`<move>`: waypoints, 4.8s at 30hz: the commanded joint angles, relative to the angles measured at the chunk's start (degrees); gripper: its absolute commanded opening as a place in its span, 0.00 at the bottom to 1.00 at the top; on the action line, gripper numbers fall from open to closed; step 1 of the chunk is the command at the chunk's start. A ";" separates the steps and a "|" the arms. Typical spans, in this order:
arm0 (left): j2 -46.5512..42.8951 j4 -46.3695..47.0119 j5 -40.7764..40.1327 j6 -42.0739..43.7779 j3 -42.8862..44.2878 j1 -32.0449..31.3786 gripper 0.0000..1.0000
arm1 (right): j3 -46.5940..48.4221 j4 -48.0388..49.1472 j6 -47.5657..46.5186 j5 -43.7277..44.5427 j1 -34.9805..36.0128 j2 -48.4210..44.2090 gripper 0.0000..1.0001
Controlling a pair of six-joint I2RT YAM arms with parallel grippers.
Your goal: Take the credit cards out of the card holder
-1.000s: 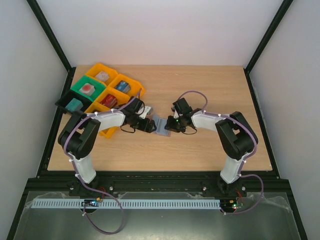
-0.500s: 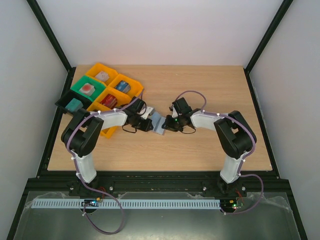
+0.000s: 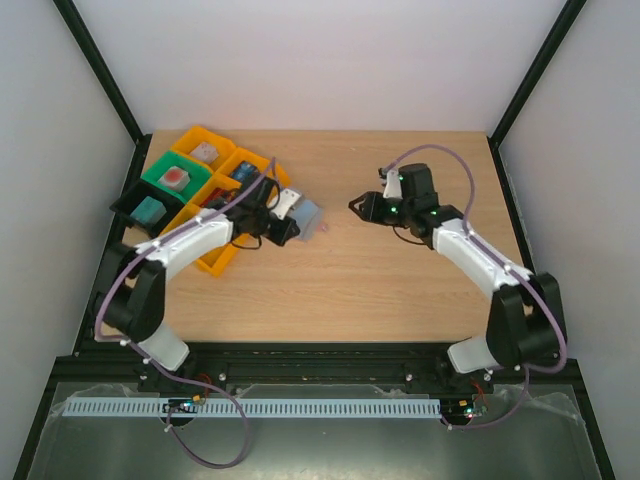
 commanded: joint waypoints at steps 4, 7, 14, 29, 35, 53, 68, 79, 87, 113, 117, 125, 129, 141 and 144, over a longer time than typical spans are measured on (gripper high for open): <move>-11.58 -14.96 5.11 11.64 15.61 4.57 0.02 | 1.53 8.61 -5.70 -11.54 0.06 -13.37 0.41; -15.18 -19.41 10.58 13.70 21.99 7.73 0.02 | 1.04 18.09 -2.98 -16.25 0.02 -18.32 0.48; -23.37 -17.77 20.39 10.31 26.46 8.67 0.02 | 5.35 27.52 1.23 -21.31 1.73 -20.67 0.57; -30.97 -3.98 30.98 -6.47 18.68 14.06 0.02 | 12.73 23.16 -1.28 -22.48 5.17 -18.02 0.58; -34.21 -1.43 33.49 -7.59 15.68 13.98 0.02 | 14.51 22.66 -0.11 -20.43 8.26 -16.28 0.59; -34.47 0.96 37.90 -8.92 15.29 13.67 0.02 | 15.38 22.07 -0.66 -16.70 11.55 -14.78 0.60; -34.16 1.21 38.23 -9.03 14.54 13.72 0.02 | 15.70 21.09 -1.82 -17.90 13.26 -13.39 0.60; -34.08 2.00 38.79 -9.24 13.82 13.67 0.02 | 17.22 21.44 -1.77 -15.87 14.56 -11.38 0.53; -34.40 2.96 38.29 -10.10 12.35 13.59 0.02 | 17.89 24.25 -0.95 -17.49 17.50 -10.05 0.59; -36.05 10.36 37.77 -17.13 5.79 14.58 0.06 | 21.38 18.18 -2.68 -4.19 23.75 -6.68 0.12; -36.55 9.67 37.31 -15.61 4.81 15.11 0.37 | 20.97 16.64 -3.81 -3.48 23.72 -7.95 0.02; -37.49 -4.83 38.85 5.03 8.82 18.11 0.88 | 23.71 5.85 -10.04 0.71 23.74 -9.32 0.02; -36.98 2.66 39.83 -3.86 7.04 17.95 0.94 | 24.10 4.82 -10.03 -1.61 23.89 -8.39 0.02; -35.52 9.60 35.20 -11.37 3.76 14.77 0.43 | 23.26 8.93 -9.45 -7.46 24.33 -8.24 0.02; -35.79 9.99 36.12 -11.80 3.42 14.75 0.06 | 22.87 9.77 -9.83 -9.18 24.29 -8.54 0.03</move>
